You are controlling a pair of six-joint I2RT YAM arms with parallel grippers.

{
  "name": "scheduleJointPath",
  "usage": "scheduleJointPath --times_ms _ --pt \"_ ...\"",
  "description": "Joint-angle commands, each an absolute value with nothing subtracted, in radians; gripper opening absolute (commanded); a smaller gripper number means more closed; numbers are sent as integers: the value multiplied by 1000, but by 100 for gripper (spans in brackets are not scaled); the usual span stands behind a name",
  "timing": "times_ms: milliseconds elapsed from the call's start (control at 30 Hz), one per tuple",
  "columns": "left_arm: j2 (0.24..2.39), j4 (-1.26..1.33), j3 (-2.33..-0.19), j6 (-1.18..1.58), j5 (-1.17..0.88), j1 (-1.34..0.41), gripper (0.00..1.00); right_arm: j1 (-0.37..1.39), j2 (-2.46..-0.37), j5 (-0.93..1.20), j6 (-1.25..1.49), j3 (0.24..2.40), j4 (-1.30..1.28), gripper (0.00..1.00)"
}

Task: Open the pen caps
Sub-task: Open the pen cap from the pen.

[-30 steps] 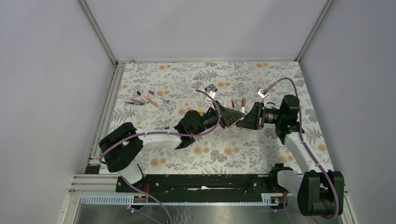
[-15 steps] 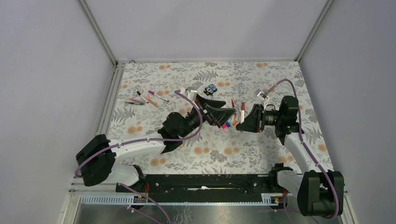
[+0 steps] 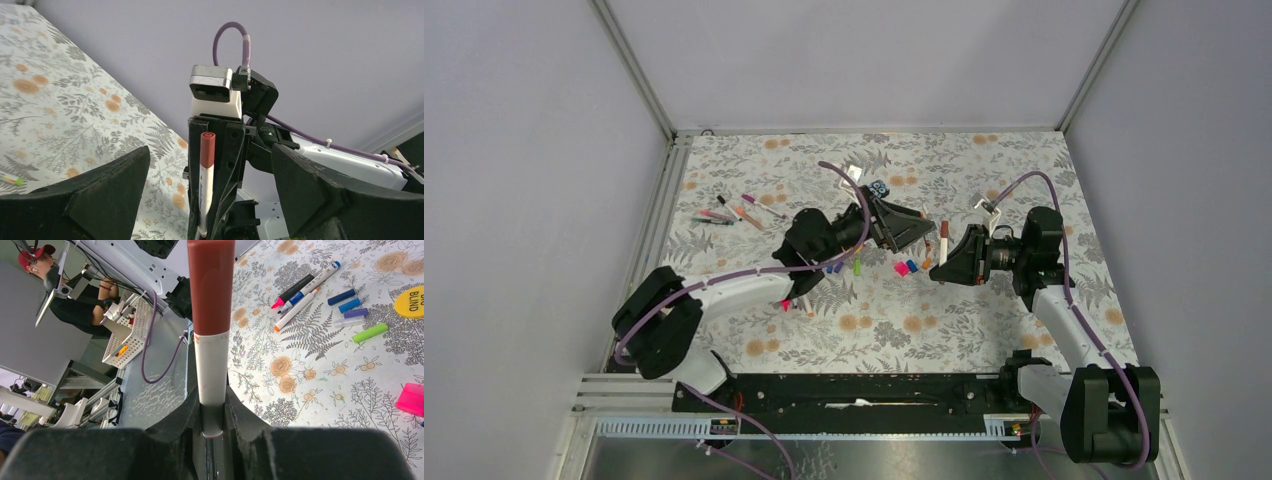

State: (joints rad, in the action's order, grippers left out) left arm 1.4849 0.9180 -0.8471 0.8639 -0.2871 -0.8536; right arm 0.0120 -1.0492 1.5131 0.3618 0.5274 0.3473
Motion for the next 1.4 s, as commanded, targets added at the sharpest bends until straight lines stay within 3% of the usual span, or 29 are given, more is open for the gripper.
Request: scheduleJointPath --times_ms 0,100,400,767,1000,1100,1367 --pt "1543 931 -945 908 -407 -855 97 6 -1047 1545 343 524 356 0" --pt "1597 946 -987 936 -447 -856 89 7 -1050 1544 343 524 354 0" --pt "1715 986 -1078 1014 -542 -856 45 6 -1051 1542 341 523 356 0" --pt "1725 1014 -1074 1027 -552 -856 38 6 -1062 1540 341 523 352 0" --pt "1747 1077 -1080 1062 -581 -856 16 6 -1065 1542 341 525 350 0" --pt "1749 1095 -1080 1071 -582 -855 0 6 -1068 1542 342 523 351 0" --pt "1697 1155 -1062 1036 -456 -831 0 6 -1084 1556 337 511 357 0"
